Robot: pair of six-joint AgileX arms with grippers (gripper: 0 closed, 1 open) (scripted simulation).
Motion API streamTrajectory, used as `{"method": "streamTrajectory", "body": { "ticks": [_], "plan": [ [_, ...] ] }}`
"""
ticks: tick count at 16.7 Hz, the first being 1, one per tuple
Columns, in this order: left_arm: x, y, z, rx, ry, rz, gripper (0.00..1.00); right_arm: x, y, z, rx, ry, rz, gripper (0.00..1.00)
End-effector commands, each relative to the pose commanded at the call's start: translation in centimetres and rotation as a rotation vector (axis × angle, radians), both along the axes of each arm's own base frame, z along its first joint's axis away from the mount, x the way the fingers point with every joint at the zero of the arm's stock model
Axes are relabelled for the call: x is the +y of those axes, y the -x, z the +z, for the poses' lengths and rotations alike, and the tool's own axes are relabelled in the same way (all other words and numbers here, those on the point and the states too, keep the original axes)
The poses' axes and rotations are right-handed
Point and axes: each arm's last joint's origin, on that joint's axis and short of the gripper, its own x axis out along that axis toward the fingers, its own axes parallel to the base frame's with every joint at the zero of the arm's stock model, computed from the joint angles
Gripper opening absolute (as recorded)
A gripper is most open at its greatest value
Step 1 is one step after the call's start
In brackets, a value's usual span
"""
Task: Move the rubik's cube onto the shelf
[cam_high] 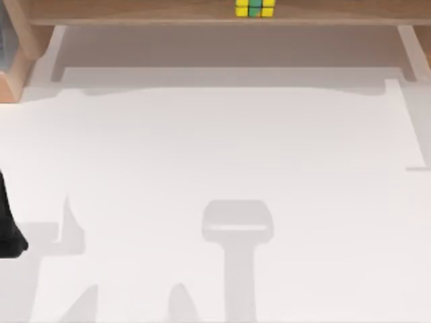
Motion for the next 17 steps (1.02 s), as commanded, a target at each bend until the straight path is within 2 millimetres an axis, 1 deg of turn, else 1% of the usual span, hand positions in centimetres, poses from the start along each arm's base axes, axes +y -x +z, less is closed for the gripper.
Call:
{"method": "streamTrajectory", "body": {
  "ticks": [11, 12, 17],
  "plan": [
    [0.0, 0.0, 0.0, 0.0, 0.0, 0.0, 1.0, 0.0, 0.0, 0.0, 0.0, 0.0, 0.0, 0.02],
    [0.0, 0.0, 0.0, 0.0, 0.0, 0.0, 1.0, 0.0, 0.0, 0.0, 0.0, 0.0, 0.0, 0.0],
    [0.0, 0.0, 0.0, 0.0, 0.0, 0.0, 1.0, 0.0, 0.0, 0.0, 0.0, 0.0, 0.0, 0.0]
  ]
}}
